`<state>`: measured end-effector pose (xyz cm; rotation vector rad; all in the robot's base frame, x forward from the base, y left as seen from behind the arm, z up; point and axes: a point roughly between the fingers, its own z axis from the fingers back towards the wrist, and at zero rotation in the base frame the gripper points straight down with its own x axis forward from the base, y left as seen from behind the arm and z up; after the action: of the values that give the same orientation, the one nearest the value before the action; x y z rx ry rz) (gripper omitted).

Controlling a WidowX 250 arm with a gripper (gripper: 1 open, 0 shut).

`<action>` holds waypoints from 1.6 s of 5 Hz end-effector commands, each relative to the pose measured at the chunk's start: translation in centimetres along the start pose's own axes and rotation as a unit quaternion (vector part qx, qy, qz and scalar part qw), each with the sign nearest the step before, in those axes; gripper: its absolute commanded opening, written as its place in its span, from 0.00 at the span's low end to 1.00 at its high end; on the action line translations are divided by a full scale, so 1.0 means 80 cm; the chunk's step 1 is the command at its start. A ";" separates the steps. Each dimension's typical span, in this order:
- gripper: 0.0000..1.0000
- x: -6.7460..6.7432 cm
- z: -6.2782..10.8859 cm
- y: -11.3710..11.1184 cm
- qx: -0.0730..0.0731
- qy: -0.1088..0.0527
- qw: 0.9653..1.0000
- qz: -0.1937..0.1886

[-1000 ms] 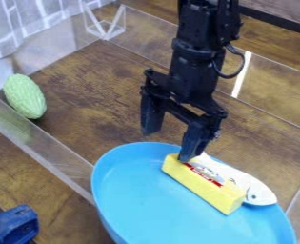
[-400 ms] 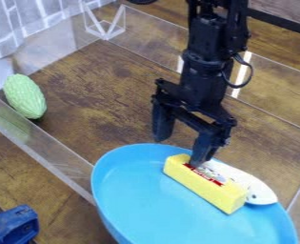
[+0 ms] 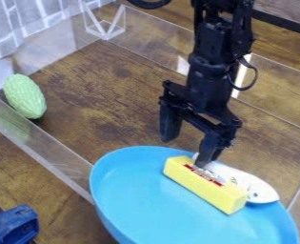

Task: Remove the white object from inside the blue tray and put it on the table

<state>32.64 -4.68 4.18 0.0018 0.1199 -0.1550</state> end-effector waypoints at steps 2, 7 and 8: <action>1.00 0.007 -0.013 -0.013 0.011 -0.005 0.999 -0.033; 1.00 0.009 -0.029 -0.020 0.014 0.002 0.997 -0.078; 1.00 0.009 -0.029 -0.024 0.011 0.002 0.996 -0.084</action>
<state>32.62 -5.53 1.86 0.0164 0.1456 -0.2727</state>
